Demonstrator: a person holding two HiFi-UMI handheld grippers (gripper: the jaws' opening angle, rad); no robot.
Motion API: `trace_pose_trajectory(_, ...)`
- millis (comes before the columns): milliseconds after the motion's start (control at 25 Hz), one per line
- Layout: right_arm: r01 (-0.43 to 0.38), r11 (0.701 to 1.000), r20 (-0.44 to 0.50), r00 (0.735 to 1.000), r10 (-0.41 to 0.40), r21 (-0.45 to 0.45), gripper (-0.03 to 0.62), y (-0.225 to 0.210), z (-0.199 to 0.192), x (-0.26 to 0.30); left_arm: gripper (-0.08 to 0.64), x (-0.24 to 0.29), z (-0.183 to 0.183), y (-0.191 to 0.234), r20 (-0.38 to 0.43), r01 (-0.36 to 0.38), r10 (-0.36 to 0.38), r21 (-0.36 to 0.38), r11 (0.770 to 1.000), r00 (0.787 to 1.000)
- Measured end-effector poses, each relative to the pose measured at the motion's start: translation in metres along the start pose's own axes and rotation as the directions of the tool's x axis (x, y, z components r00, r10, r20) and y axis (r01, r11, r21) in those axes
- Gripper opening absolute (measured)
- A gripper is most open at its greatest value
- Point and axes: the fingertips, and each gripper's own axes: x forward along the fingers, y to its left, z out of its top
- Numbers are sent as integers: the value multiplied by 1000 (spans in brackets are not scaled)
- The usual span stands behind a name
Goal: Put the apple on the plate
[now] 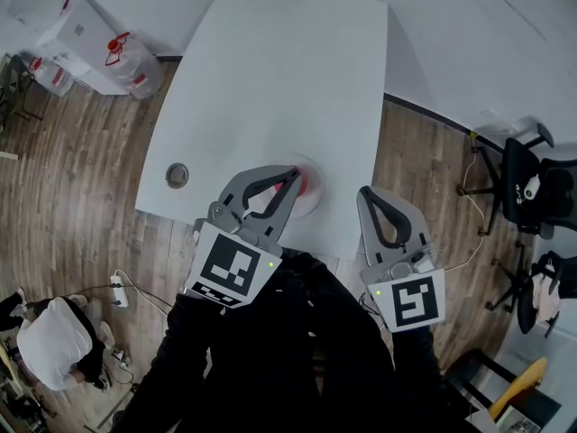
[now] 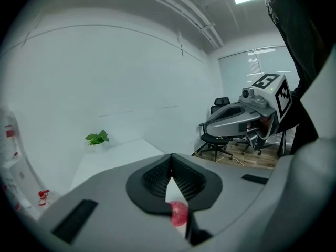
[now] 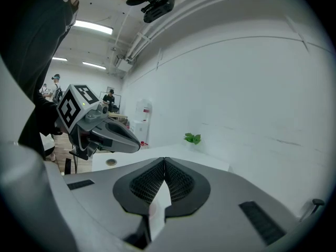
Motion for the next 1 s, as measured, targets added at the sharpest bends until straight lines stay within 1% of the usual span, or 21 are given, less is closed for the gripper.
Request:
trace_pose_trajectory(280,-4,1000,-4,1000,4,-11,40,2,1,-2,14,-1,1,-2,2,-2,2,7,1000,1000)
trace_pose_trajectory(440,-2,1000,-8,1000,2,-17,40,3,1,-4,14,-3,1,-2,-4,-19,19,-15,1000,1000)
trace_pose_trajectory(560,0,1000,-5,1000,0,-22,40,4,1,-4,14,-3,0,-2,3,-10,10,13,1000,1000)
trace_pose_trajectory(1000,-8,999,-21,1000,7,-32,40,9,1,-4,14,-6,-1,0,3,-15,15,17,1000,1000)
